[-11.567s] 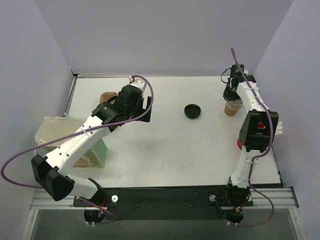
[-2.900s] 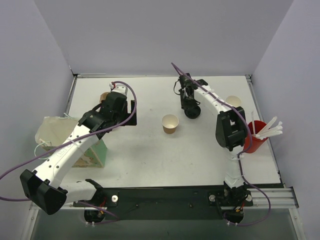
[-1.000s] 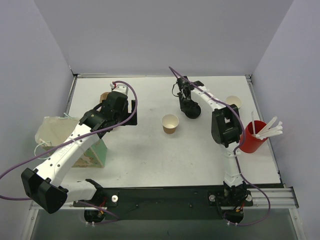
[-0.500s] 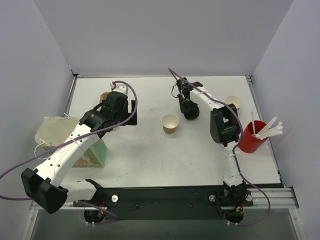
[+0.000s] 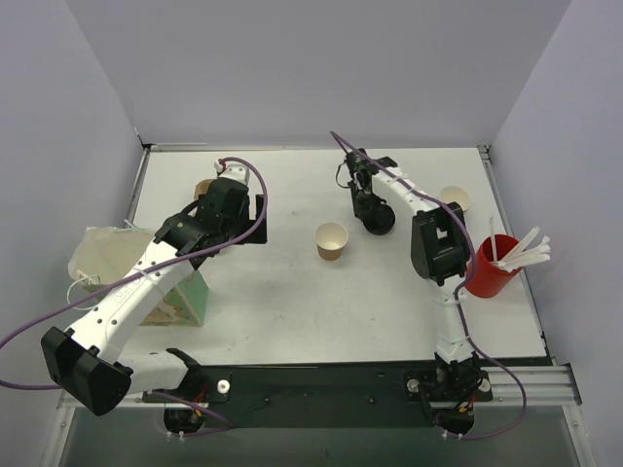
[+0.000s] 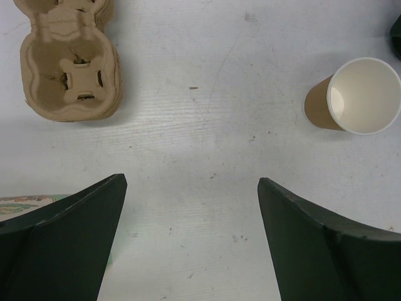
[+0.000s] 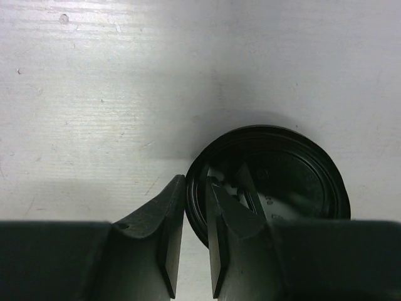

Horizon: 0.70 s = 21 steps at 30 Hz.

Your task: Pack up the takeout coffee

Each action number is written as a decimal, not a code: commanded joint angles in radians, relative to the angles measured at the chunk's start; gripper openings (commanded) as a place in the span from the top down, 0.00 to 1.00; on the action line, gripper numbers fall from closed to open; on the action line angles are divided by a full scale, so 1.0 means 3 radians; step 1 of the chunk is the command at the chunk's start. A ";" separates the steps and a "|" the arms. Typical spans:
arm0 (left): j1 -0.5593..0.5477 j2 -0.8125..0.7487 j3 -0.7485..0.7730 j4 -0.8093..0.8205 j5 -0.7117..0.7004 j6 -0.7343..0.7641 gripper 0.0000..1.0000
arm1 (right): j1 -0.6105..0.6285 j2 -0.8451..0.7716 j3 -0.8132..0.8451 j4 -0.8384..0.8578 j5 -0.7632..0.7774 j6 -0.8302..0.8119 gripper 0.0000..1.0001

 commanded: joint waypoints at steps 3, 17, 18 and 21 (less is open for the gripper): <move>0.0024 -0.0018 0.0089 0.0047 -0.0014 -0.0008 0.02 | -0.0004 -0.0340 0.0044 -0.0176 0.0163 -0.0034 0.83; 0.0019 -0.0039 0.0084 0.0037 -0.0019 0.0002 0.03 | 0.0017 -0.0310 -0.0017 -0.0192 0.0169 -0.0029 0.84; 0.0019 -0.0044 0.0089 0.0042 -0.0024 0.0002 0.03 | 0.0012 -0.0289 -0.0017 -0.0192 0.0158 -0.0029 0.84; 0.0019 -0.0039 0.0084 0.0037 -0.0019 0.0002 0.03 | 0.0017 -0.0274 -0.0027 -0.0197 0.0153 -0.0028 0.84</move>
